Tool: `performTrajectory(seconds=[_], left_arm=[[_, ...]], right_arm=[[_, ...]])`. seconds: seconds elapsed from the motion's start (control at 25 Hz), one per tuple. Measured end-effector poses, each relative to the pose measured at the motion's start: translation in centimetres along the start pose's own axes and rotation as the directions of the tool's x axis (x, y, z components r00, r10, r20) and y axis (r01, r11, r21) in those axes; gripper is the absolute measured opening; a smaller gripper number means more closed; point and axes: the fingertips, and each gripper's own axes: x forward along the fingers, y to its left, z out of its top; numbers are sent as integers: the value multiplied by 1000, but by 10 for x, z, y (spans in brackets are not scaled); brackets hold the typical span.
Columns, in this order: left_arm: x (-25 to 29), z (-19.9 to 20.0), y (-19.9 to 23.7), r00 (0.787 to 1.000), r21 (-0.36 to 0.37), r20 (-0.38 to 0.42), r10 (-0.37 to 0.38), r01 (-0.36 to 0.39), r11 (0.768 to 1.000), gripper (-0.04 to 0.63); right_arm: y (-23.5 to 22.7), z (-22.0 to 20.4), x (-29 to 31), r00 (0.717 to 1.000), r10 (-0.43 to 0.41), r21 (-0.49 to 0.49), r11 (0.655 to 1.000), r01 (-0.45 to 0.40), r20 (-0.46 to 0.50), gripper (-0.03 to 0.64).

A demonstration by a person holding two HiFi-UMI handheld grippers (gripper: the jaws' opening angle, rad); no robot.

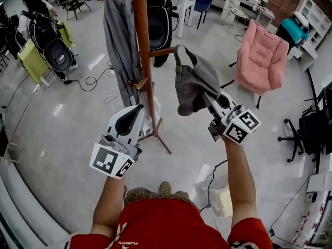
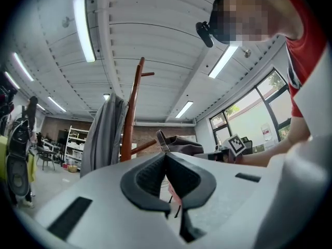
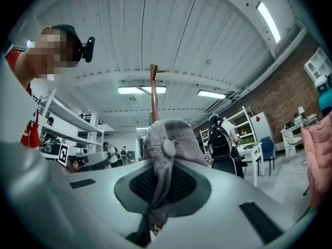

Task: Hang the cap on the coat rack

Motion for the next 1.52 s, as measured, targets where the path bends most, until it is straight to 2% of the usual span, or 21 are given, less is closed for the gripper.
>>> performTrajectory(seconds=[0.2,0.44,0.64,1.04,1.32,1.52], left_arm=[[11,-2,12,1000,6,-8,29,-29,1000,8],[12,-7,24,999,12,-16,37,-37,999,8],[10,-12,22,998,19,-35,49,-49,999,9],[0,-23,44,997,11,-68,38,-37,999,9],[-5,-25,42,996,17,-79,28,-27,999,9],[-8,-24,39,997,18,-75,17,-16,1000,8]], right_arm=[[-14,-5,24,996,80,44,996,-79,-24,33],[-11,-28,46,982,185,110,977,-180,-41,32],[-7,-54,53,972,210,88,976,-201,-105,34],[-5,-92,83,975,127,-15,991,-132,-181,47],[-11,-109,82,969,40,-71,996,-58,-243,215],[-7,-104,64,975,1,-104,994,-24,-221,227]])
